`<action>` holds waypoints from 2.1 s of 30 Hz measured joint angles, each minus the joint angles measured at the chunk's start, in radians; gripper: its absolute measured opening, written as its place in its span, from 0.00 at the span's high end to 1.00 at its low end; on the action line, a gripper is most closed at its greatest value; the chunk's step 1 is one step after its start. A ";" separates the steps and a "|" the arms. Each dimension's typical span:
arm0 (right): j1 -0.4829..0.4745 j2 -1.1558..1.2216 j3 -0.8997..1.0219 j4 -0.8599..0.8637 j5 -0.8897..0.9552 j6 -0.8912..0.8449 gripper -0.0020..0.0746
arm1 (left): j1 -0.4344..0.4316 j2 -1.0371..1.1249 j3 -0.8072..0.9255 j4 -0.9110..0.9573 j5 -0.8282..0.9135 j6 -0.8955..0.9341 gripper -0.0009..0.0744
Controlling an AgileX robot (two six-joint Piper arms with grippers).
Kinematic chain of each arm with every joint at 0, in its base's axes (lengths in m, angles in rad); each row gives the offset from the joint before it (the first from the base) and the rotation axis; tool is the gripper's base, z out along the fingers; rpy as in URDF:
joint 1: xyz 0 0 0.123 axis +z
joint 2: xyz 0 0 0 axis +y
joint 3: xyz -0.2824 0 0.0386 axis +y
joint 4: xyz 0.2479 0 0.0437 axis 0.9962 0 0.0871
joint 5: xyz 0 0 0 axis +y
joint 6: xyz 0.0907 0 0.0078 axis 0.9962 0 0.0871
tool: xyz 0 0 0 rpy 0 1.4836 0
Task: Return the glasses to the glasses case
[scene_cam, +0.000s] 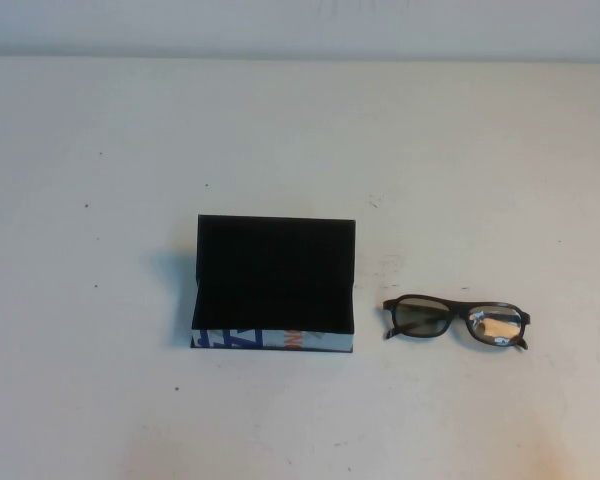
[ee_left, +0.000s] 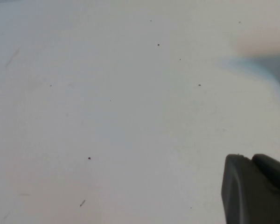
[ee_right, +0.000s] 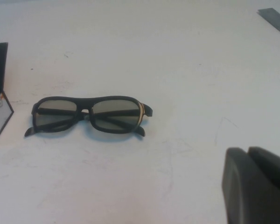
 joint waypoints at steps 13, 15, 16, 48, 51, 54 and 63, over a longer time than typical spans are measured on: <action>0.000 0.000 0.000 0.161 0.000 0.000 0.99 | 0.000 0.000 0.000 0.000 0.000 0.000 0.99; 0.000 0.000 0.000 0.244 -0.020 0.000 0.99 | 0.000 0.000 0.000 0.000 0.000 0.000 0.99; 0.000 0.000 0.000 0.310 -0.041 0.000 0.99 | 0.000 0.000 0.000 0.000 0.000 0.000 0.99; 0.000 0.638 -0.569 0.257 0.530 -0.012 0.99 | 0.000 0.000 0.000 0.000 0.000 0.000 0.99; 0.002 0.775 -0.682 0.173 0.611 -0.044 0.99 | 0.000 0.000 0.000 0.000 0.000 0.000 0.99; 0.033 0.892 -0.770 0.144 0.641 -0.085 0.99 | 0.000 0.000 0.000 0.000 0.000 0.000 0.99; 0.247 1.206 -0.997 -0.004 0.673 -0.216 0.99 | 0.000 0.000 0.000 0.000 0.000 0.000 0.99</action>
